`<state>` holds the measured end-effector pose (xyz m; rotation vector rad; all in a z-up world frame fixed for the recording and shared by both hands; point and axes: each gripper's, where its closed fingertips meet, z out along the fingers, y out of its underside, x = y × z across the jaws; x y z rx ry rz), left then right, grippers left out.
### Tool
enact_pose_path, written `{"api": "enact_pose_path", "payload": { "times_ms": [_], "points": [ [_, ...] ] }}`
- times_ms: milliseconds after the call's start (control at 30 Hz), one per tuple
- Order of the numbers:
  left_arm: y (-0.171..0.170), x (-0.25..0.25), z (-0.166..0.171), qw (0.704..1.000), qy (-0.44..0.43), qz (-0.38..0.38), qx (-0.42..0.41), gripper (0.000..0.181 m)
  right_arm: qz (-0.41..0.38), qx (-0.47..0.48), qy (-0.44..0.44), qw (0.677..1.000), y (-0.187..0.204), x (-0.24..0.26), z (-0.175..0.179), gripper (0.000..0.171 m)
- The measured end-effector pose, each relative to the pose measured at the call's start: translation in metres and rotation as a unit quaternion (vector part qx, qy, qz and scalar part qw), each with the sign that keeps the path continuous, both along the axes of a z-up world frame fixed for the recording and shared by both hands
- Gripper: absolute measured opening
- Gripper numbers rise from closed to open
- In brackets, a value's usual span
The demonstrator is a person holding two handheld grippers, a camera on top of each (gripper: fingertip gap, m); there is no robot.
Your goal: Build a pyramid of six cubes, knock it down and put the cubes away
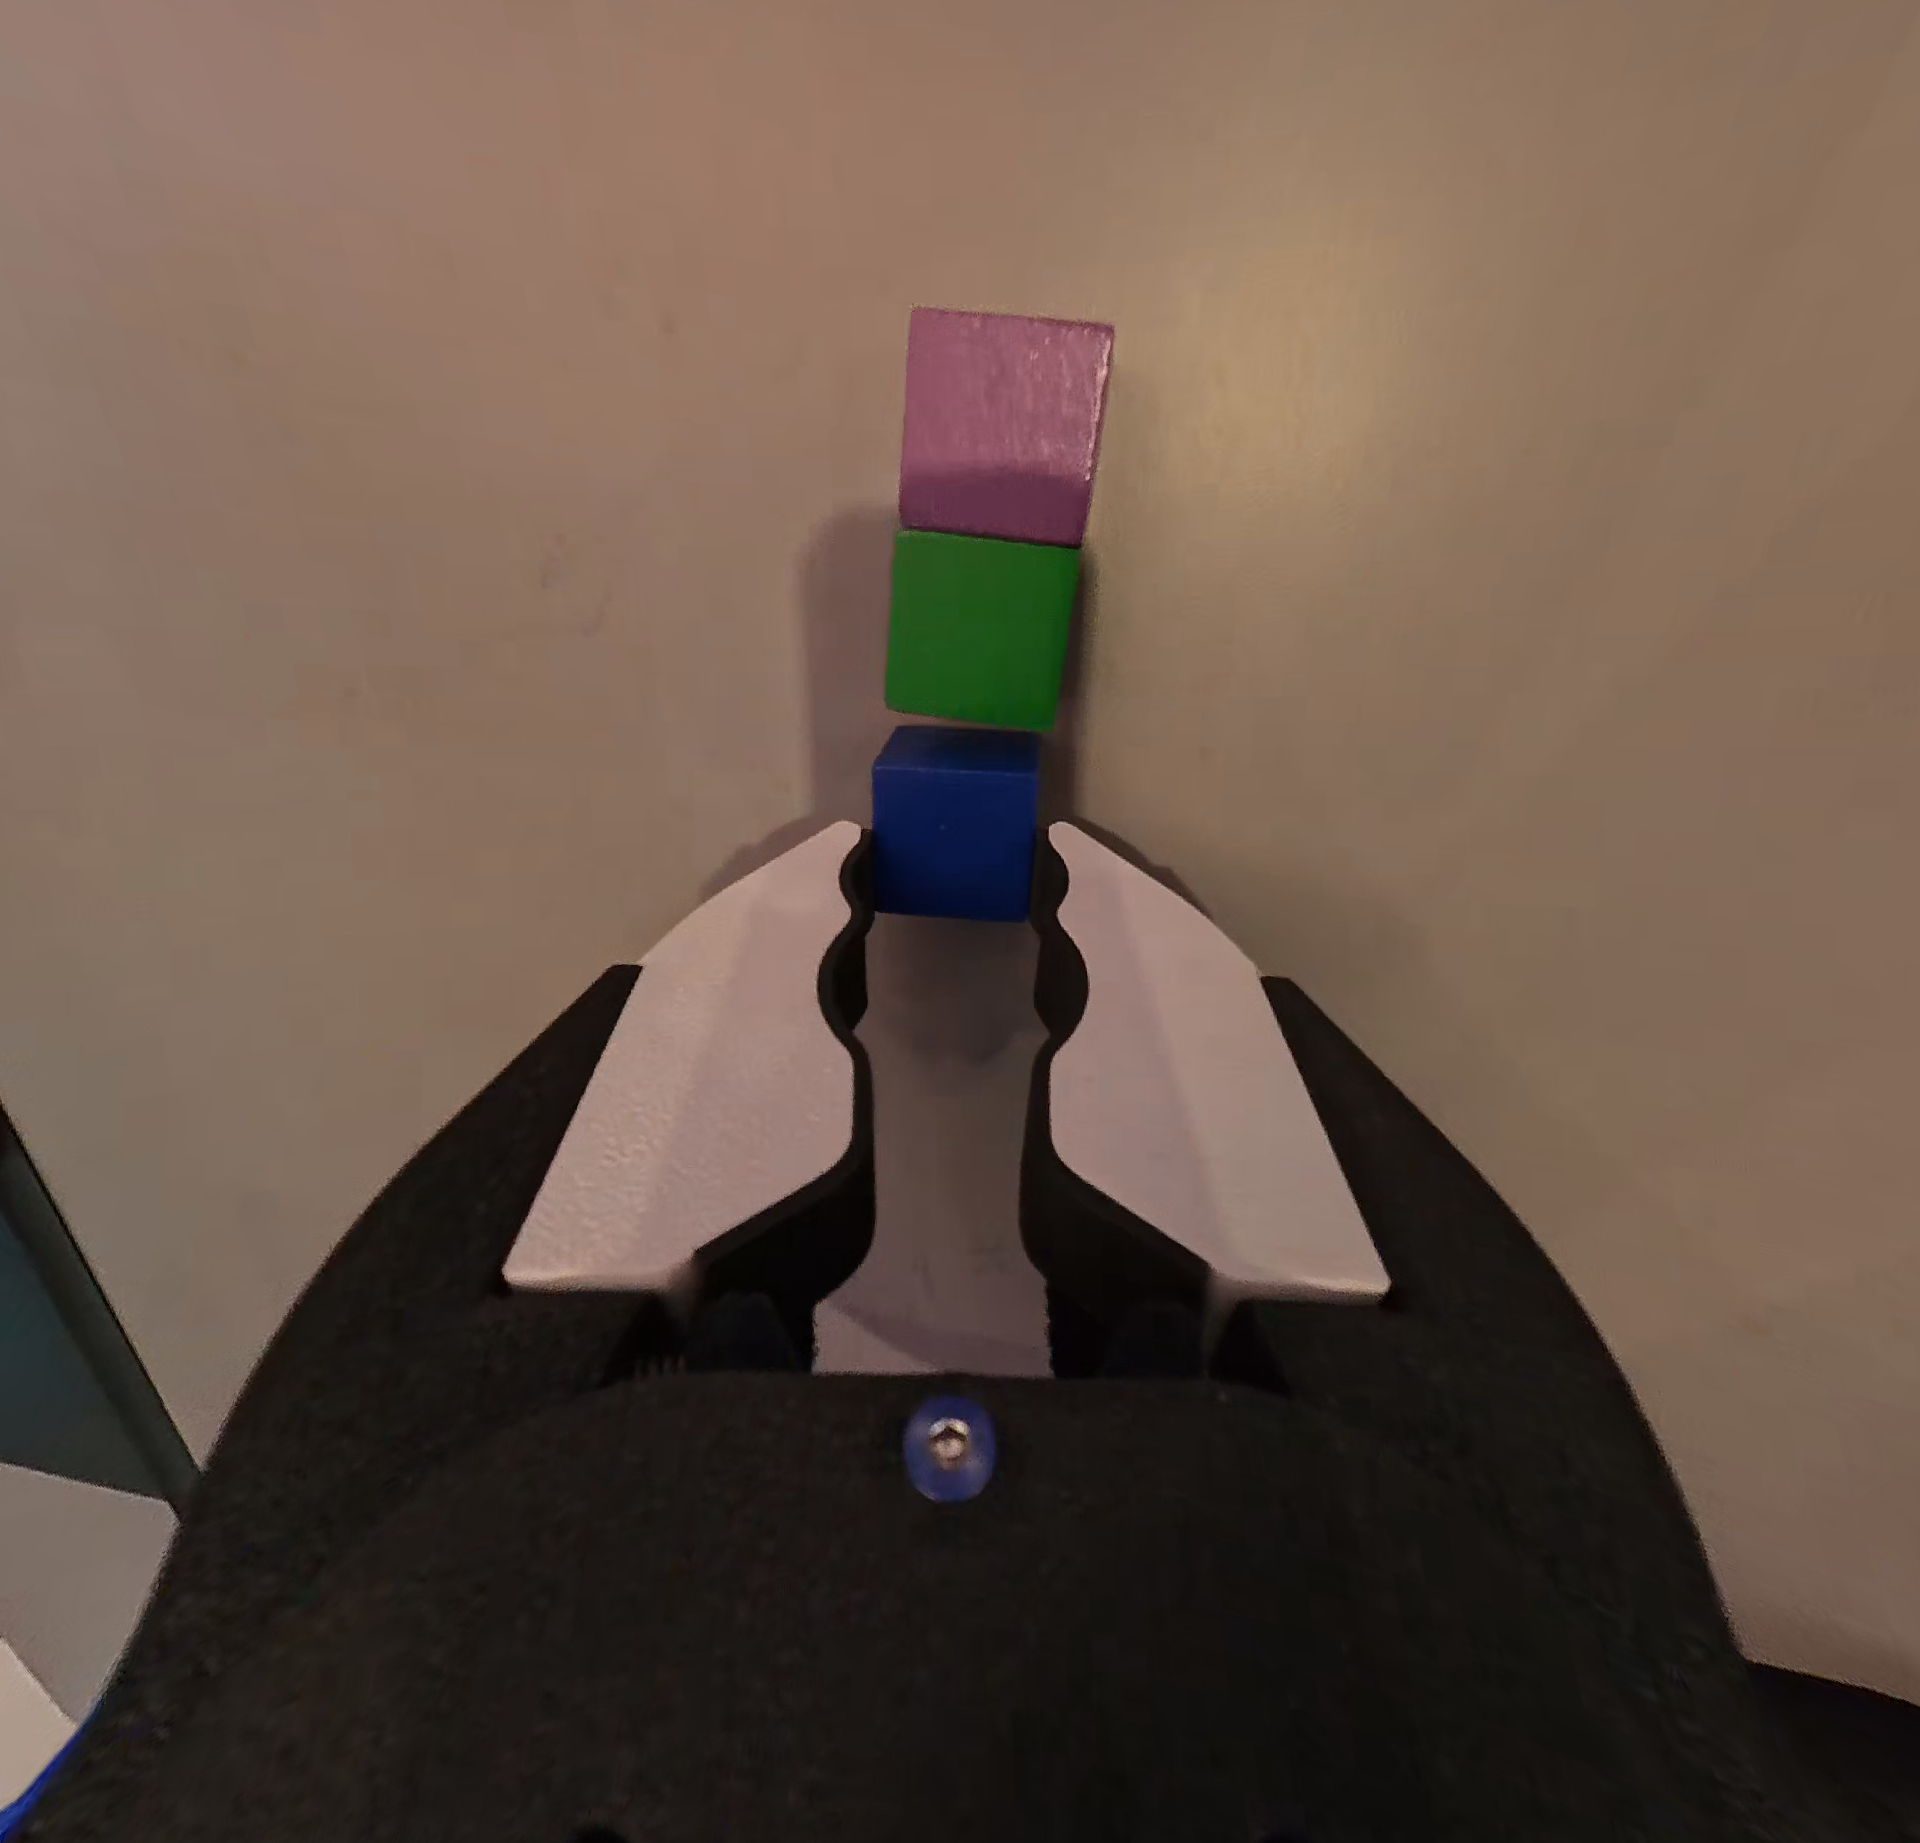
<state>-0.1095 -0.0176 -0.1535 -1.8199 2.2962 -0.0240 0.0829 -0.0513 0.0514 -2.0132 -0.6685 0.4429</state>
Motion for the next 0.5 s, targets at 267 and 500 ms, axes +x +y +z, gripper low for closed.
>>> {"api": "enact_pose_path", "payload": {
  "times_ms": [267,500],
  "points": [
    [-0.0025,0.0025,0.0000,1.000,0.013,-0.009,0.002,0.028,0.004,-0.002,-0.004,1.000,-0.0001,-0.0018,-0.0012,0.051],
    [-0.0017,0.0041,-0.0003,1.000,0.020,-0.008,-0.001,0.028,0.003,-0.004,-0.007,1.000,-0.0004,-0.0003,-0.0025,0.051]
  ]
}}
